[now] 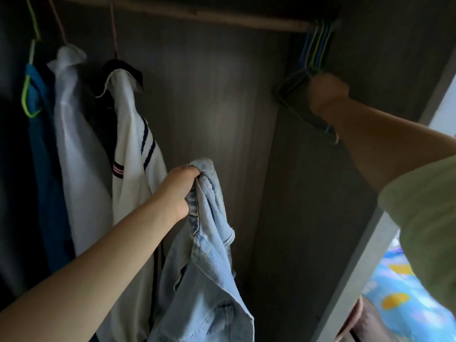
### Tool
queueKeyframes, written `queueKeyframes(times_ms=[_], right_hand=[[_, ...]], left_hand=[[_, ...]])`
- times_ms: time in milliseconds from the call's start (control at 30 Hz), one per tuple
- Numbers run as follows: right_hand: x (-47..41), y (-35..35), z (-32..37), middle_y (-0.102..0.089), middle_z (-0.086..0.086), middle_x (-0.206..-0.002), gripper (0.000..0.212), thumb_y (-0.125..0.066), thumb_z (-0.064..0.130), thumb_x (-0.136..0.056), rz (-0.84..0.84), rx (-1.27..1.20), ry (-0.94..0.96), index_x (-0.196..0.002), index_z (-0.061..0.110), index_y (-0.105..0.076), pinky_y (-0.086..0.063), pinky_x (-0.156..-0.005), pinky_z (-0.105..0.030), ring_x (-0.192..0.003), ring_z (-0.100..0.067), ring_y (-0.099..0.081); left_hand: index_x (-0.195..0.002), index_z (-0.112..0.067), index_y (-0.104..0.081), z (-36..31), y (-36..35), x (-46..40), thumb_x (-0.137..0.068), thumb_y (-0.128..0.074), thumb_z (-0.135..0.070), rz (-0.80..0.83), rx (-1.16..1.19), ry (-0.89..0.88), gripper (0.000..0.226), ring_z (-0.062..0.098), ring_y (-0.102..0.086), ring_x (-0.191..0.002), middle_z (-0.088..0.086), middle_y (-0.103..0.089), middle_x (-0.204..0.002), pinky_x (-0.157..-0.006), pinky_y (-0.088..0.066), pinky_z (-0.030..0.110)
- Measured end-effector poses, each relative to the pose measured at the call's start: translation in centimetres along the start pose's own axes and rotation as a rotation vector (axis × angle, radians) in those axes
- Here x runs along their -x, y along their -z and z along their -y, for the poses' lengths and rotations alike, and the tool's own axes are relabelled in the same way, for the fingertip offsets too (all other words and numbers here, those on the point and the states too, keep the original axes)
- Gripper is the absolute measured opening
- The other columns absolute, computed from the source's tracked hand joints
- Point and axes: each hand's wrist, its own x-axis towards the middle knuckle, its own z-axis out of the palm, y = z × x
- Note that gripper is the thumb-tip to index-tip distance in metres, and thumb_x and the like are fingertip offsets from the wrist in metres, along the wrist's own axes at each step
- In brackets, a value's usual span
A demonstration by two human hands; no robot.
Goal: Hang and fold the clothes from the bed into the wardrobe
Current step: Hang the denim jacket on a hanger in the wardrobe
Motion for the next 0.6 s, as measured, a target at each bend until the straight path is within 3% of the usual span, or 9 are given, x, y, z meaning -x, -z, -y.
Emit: queueKeyframes(times_ms=[33, 100, 167, 267, 333, 433, 500, 600], right_hand=[[-0.1, 0.1, 0.0, -0.049, -0.031, -0.13, 0.033, -0.038, 0.003, -0.097, -0.03, -0.051, -0.004, -0.127, -0.012, -0.044, -0.041, -0.096, -0.049, -0.121, -0.044, -0.049], [0.0, 0.5, 0.5, -0.049, -0.034, -0.127, 0.034, -0.035, 0.0, -0.097, -0.067, -0.156, 0.003, -0.128, -0.014, -0.039, -0.042, -0.094, -0.049, -0.118, -0.046, -0.05], [0.9, 0.6, 1.2, -0.053, -0.033, -0.122, 0.032, -0.037, 0.002, -0.096, -0.109, -0.275, -0.022, -0.125, -0.012, -0.042, -0.044, -0.089, -0.049, -0.111, -0.047, -0.054], [6.0, -0.8, 2.1, -0.059, -0.031, -0.109, 0.029, -0.036, 0.009, -0.099, -0.144, -0.514, -0.081, -0.118, -0.008, -0.048, -0.044, -0.075, -0.043, -0.098, -0.044, -0.06], [12.6, -3.4, 2.5, -0.061, -0.024, -0.091, 0.022, -0.038, 0.017, -0.1, -0.153, -0.831, -0.165, -0.11, 0.0, -0.049, -0.032, -0.062, -0.031, -0.084, -0.038, -0.059], [21.8, -7.1, 3.6, -0.053, -0.01, -0.066, 0.009, -0.049, 0.02, -0.097, -0.005, -1.14, -0.26, -0.099, 0.012, -0.05, -0.033, -0.049, -0.027, -0.051, -0.021, -0.051], [25.3, -8.5, 4.3, -0.047, -0.003, -0.056, 0.009, -0.052, 0.026, -0.096, 0.066, -1.334, -0.366, -0.095, 0.018, -0.055, -0.033, -0.042, -0.025, -0.039, -0.01, -0.042], [28.4, -8.7, 4.6, -0.045, 0.011, -0.041, 0.026, -0.049, 0.037, -0.097, 0.235, -1.249, -0.29, -0.086, 0.027, -0.07, -0.031, -0.05, -0.024, -0.038, -0.005, -0.043]], left_hand=[[-0.108, 0.0, -0.061, 0.0, 0.0, -0.3, -0.098, -0.048, -0.02, 0.0, 0.013, -0.002, 0.026, 0.029, -0.064, -0.086, 0.017, -0.064, -0.097, -0.083, -0.052, 0.039], [-0.082, -0.007, -0.06, 0.1, 0.0, -0.7, -0.097, -0.049, -0.019, 0.003, 0.044, -0.042, 0.023, 0.021, -0.064, -0.061, 0.011, -0.063, -0.076, -0.06, -0.055, 0.029], [-0.075, -0.011, -0.058, 0.3, 0.2, -1.2, -0.096, -0.049, -0.017, -0.002, 0.038, -0.095, 0.024, 0.015, -0.062, -0.045, 0.007, -0.062, -0.065, -0.042, -0.05, 0.021], [-0.072, -0.014, -0.055, 0.5, 0.7, -1.4, -0.095, -0.048, -0.011, -0.006, 0.007, -0.158, 0.024, 0.008, -0.054, -0.032, 0.004, -0.058, -0.052, -0.034, -0.041, 0.014], [-0.073, -0.015, -0.057, 0.8, 1.7, -1.5, -0.094, -0.048, -0.004, 0.039, -0.058, -0.216, 0.025, 0.009, -0.057, -0.038, 0.002, -0.059, -0.048, -0.04, -0.045, 0.014], [-0.077, -0.013, -0.061, 1.8, 3.7, -2.6, -0.087, -0.048, 0.002, 0.067, -0.38, -0.339, 0.023, 0.02, -0.061, -0.068, 0.009, -0.063, -0.071, -0.068, -0.049, 0.027], [-0.075, -0.017, -0.06, 2.7, 4.7, -3.4, -0.078, -0.05, -0.002, 0.038, -0.615, -0.427, 0.018, 0.021, -0.057, -0.073, 0.006, -0.06, -0.072, -0.07, -0.044, 0.029], [-0.068, -0.02, -0.054, 4.7, 5.7, -4.4, -0.066, -0.054, -0.017, -0.012, -0.894, -0.52, 0.004, 0.02, -0.055, -0.072, -0.003, -0.056, -0.066, -0.064, -0.04, 0.03]])
